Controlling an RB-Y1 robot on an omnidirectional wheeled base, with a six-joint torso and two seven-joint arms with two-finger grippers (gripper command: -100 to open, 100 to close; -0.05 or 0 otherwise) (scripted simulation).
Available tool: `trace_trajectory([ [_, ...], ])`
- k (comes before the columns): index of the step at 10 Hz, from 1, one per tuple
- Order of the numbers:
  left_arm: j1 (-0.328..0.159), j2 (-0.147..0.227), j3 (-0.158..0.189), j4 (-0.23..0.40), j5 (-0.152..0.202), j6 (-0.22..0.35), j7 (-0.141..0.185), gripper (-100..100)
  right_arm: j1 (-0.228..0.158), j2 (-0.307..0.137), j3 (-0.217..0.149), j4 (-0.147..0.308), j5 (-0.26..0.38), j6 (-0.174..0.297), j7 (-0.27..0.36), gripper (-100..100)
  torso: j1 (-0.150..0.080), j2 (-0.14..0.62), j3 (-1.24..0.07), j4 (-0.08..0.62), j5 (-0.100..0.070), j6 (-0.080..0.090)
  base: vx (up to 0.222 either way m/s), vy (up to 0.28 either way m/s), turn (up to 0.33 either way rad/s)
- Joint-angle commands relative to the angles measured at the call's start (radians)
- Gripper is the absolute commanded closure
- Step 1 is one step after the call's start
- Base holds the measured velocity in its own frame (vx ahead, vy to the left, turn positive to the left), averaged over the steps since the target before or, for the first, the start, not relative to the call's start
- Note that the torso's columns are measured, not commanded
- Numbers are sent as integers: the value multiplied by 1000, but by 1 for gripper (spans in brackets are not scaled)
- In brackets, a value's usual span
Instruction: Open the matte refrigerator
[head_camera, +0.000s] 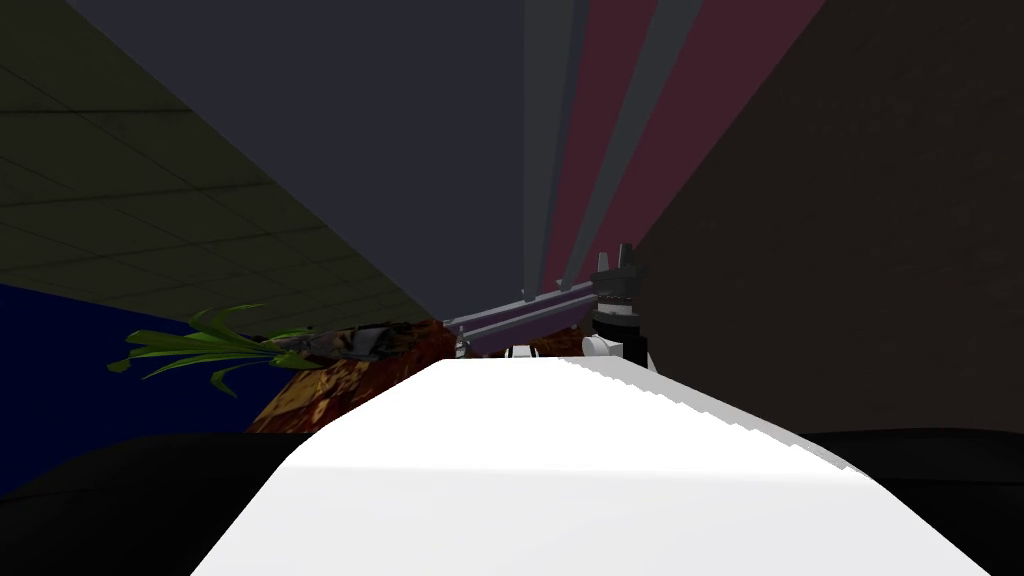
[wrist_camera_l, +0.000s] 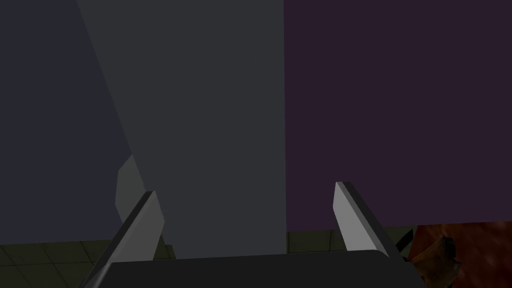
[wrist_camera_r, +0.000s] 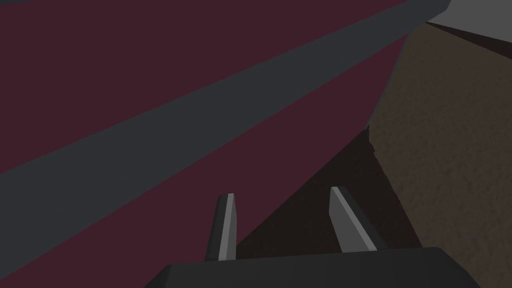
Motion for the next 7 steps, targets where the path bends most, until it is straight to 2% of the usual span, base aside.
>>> trace_trajectory([
  [1,-28,-5,14,12,9,12,-14,-100,0,0,0,0,0,0,0,0,1,0,0,0,0,0,-26,12,-76],
  [7,-140,-17,69,55,43,67,-66,-100,0,0,0,0,0,0,0,0,1,-4,-2,2,-2,1,-65,19,-82],
])
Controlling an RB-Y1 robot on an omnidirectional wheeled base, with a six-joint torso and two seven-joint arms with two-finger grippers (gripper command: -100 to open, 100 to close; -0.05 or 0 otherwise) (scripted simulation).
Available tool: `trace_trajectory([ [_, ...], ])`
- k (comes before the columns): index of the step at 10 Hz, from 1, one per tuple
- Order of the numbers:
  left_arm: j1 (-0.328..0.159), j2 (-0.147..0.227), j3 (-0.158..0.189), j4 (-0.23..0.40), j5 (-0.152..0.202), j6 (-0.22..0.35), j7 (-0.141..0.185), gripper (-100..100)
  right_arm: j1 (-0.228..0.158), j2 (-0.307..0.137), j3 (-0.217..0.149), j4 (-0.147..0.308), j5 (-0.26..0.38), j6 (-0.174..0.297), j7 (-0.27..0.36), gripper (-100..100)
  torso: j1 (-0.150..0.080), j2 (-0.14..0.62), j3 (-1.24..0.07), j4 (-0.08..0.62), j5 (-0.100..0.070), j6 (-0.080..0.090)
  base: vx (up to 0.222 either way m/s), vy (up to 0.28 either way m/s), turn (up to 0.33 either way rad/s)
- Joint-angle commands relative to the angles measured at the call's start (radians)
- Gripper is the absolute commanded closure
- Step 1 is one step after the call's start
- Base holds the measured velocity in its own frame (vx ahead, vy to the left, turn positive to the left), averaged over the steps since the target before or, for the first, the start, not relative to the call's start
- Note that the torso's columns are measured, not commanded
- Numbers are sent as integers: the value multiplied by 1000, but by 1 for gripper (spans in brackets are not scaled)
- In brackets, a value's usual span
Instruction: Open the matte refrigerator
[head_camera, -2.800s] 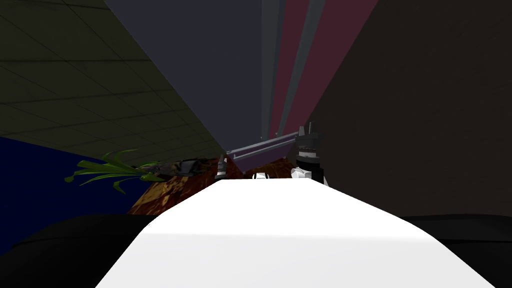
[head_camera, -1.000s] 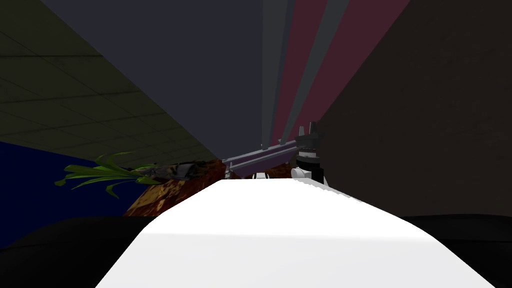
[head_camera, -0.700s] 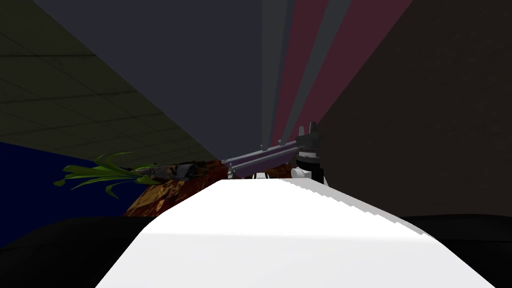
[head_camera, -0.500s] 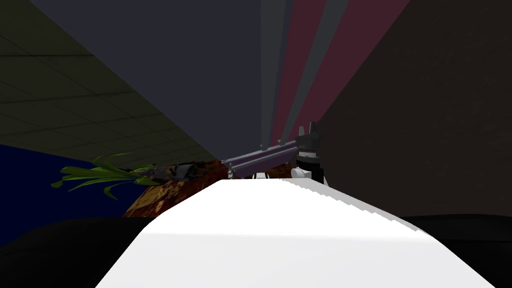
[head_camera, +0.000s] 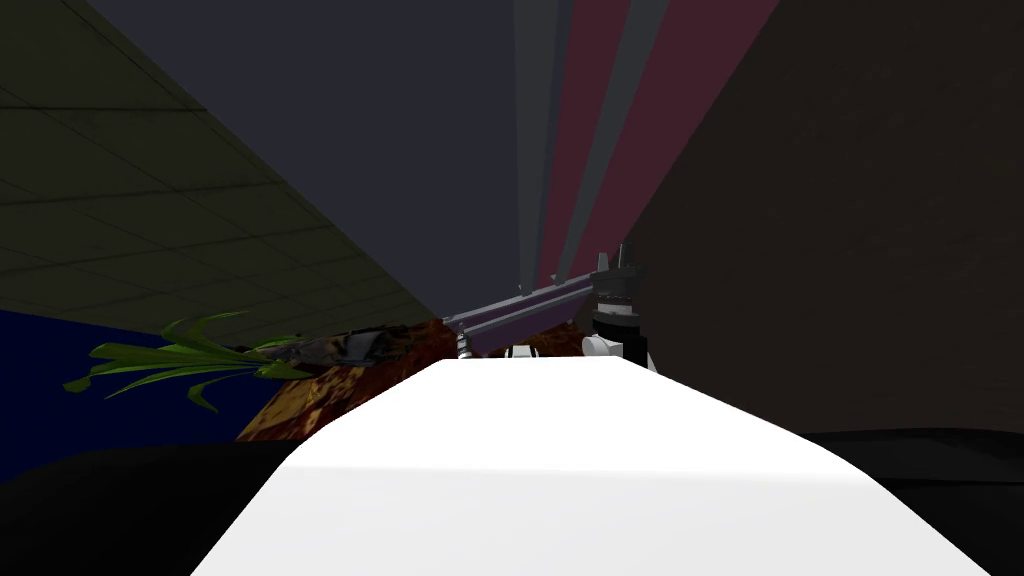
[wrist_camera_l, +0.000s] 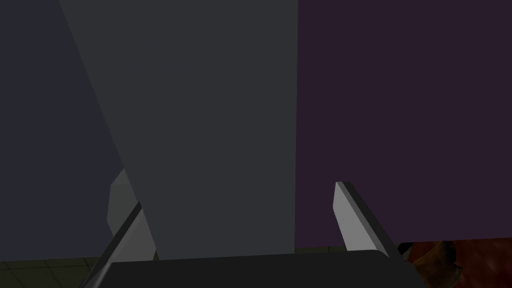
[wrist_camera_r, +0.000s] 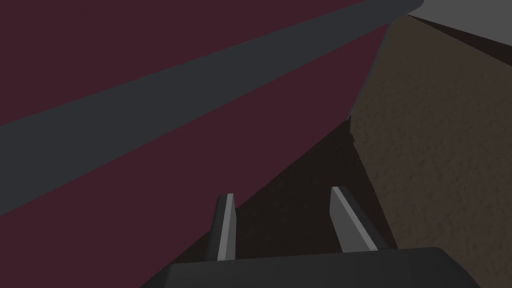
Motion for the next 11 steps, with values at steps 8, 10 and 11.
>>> trace_trajectory([
  [8,93,15,-49,-44,-31,-60,47,100,0,0,0,0,0,0,0,0,2,-1,1,-6,6,0,52,-14,74],
  [10,98,18,-54,-71,-34,-29,53,100,0,0,0,0,0,0,0,0,-1,6,4,-4,5,0,-123,-47,25],
  [11,100,19,-57,-83,-36,-13,54,100,0,0,0,0,0,0,0,0,-2,8,5,-4,5,0,-177,-51,15],
])
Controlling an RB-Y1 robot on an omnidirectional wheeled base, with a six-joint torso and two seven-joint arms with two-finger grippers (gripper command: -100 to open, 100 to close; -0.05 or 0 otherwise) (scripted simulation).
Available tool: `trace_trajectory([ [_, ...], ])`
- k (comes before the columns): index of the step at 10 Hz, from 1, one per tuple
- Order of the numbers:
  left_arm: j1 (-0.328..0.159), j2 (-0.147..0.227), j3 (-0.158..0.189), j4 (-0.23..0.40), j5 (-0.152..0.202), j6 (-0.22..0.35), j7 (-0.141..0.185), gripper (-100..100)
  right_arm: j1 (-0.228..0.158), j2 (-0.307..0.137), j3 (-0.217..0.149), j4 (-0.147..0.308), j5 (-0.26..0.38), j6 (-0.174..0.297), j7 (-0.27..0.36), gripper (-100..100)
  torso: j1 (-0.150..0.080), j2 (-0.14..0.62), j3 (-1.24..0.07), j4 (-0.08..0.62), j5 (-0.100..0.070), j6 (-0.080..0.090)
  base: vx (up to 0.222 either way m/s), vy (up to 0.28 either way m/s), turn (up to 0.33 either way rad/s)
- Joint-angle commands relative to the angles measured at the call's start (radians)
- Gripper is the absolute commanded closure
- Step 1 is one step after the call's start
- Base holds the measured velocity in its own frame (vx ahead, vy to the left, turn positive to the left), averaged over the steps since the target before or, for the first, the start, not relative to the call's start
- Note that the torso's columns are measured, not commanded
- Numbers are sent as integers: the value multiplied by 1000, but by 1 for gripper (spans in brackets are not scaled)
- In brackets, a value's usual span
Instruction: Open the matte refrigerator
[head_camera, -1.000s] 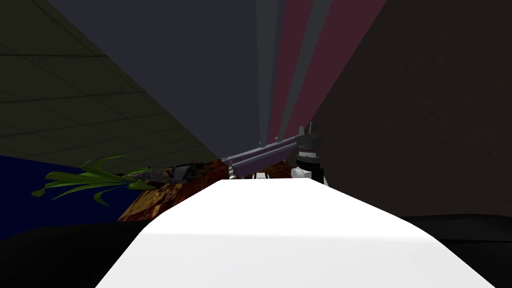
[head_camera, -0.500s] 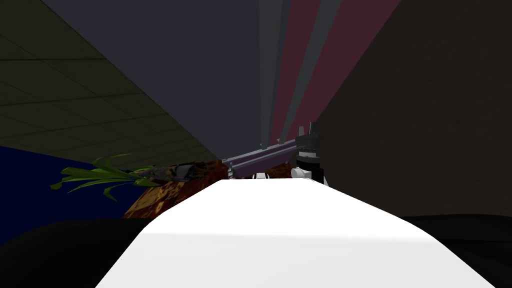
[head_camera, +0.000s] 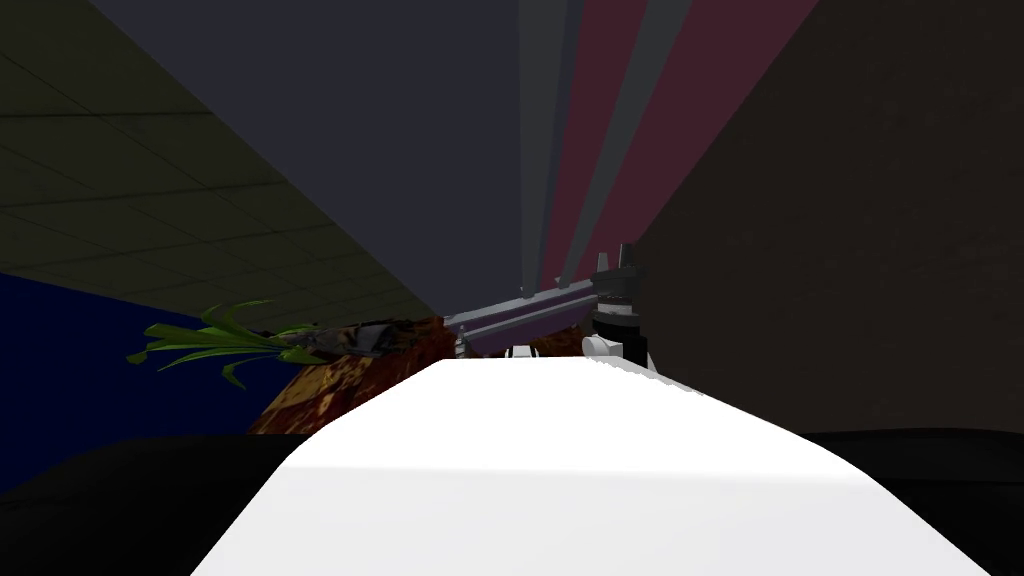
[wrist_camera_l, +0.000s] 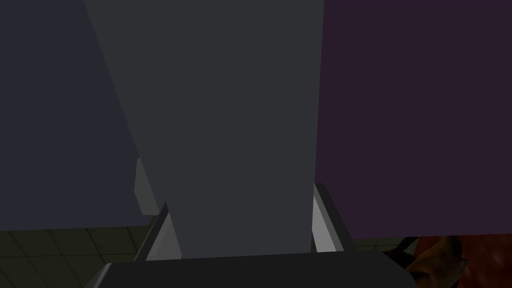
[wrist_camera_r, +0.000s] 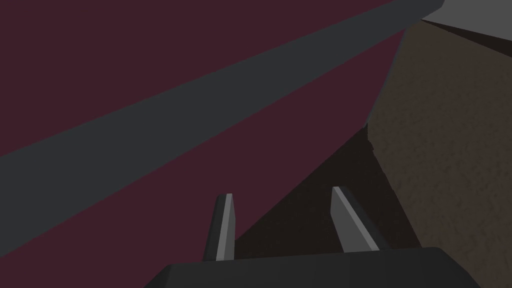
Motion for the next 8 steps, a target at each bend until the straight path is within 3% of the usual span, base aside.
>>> trace_trajectory([
  [1,12,0,-9,-31,-5,50,4,100,0,0,0,0,0,0,0,0,1,-2,-2,0,-1,0,-214,-54,12],
  [8,23,1,-17,-55,-11,64,9,100,0,0,0,0,0,0,0,0,1,-5,-4,-1,-1,0,-164,-50,18],
])
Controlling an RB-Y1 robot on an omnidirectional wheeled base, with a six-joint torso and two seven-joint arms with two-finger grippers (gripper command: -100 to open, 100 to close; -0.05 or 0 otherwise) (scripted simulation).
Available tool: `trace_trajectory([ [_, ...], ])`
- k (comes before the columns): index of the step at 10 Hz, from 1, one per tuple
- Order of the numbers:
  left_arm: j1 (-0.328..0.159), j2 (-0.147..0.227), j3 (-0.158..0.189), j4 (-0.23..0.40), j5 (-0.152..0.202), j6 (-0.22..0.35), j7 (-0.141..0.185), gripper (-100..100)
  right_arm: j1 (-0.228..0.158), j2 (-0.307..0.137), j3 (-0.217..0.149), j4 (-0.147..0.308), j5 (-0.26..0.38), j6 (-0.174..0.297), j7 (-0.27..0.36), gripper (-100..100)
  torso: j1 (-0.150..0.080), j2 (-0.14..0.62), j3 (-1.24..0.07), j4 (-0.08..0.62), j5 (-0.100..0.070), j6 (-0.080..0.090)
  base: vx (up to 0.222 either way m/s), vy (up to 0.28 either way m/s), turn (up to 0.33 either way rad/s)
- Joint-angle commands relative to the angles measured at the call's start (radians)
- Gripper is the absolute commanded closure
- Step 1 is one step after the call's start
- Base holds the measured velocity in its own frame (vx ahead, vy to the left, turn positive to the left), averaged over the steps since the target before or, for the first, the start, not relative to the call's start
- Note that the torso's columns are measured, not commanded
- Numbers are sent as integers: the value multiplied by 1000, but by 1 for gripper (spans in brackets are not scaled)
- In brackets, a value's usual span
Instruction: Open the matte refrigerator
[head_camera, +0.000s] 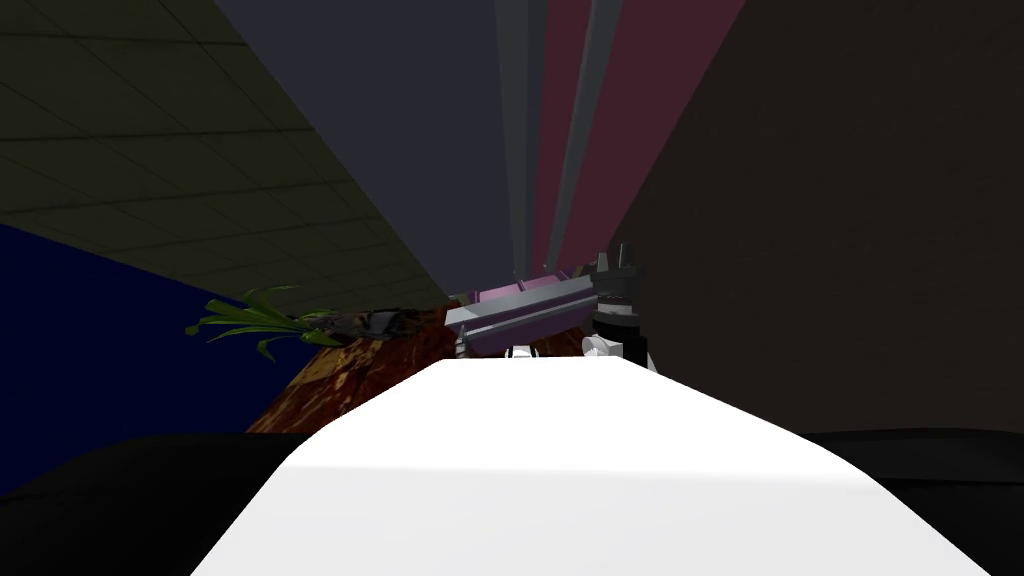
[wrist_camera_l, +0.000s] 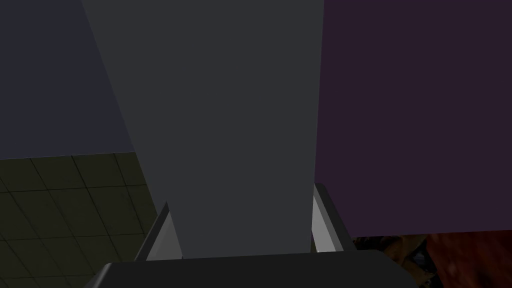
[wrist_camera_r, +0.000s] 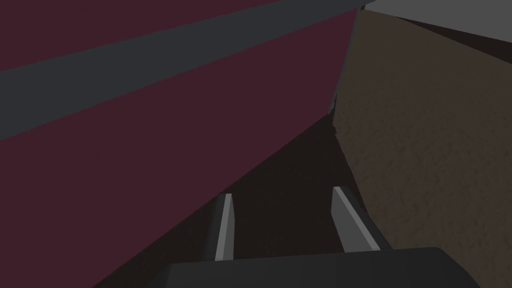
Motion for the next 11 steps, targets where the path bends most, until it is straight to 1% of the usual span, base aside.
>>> trace_trajectory([
  [1,11,-2,-4,-3,-3,1,2,100,0,0,0,0,0,0,0,0,2,-6,-4,1,-1,0,-134,-44,15],
  [4,27,-4,-13,-13,-9,-1,5,100,0,0,0,0,0,0,0,0,0,0,0,0,0,0,-193,-54,17],
  [5,19,-1,-8,-11,-6,-7,5,100,0,0,0,0,0,0,0,0,0,-1,0,0,0,1,-103,-32,13],
  [6,34,-3,-13,-16,-10,-8,7,100,0,0,0,0,0,0,0,0,2,-7,-4,1,-1,1,-114,-28,11],
  [7,37,-4,-15,-18,-11,-8,8,100,0,0,0,0,0,0,0,0,2,-4,-3,0,-1,0,-157,-33,6],
  [8,26,3,-11,-46,-8,22,12,-100,0,0,0,0,0,0,0,0,1,-1,-1,1,-1,0,-101,-30,11],
  [9,21,8,-10,-75,-8,53,15,-100,0,0,0,0,0,0,0,0,2,-3,-2,2,-2,0,-58,-31,11],
  [10,21,8,-10,-75,-8,57,15,-100,0,0,0,0,0,0,0,0,1,-4,-3,2,-3,0,-20,-15,1],
  [11,15,13,-9,-103,-7,91,19,-100,0,0,0,0,0,0,0,0,1,-4,-3,2,-2,-1,-17,-16,7],
])
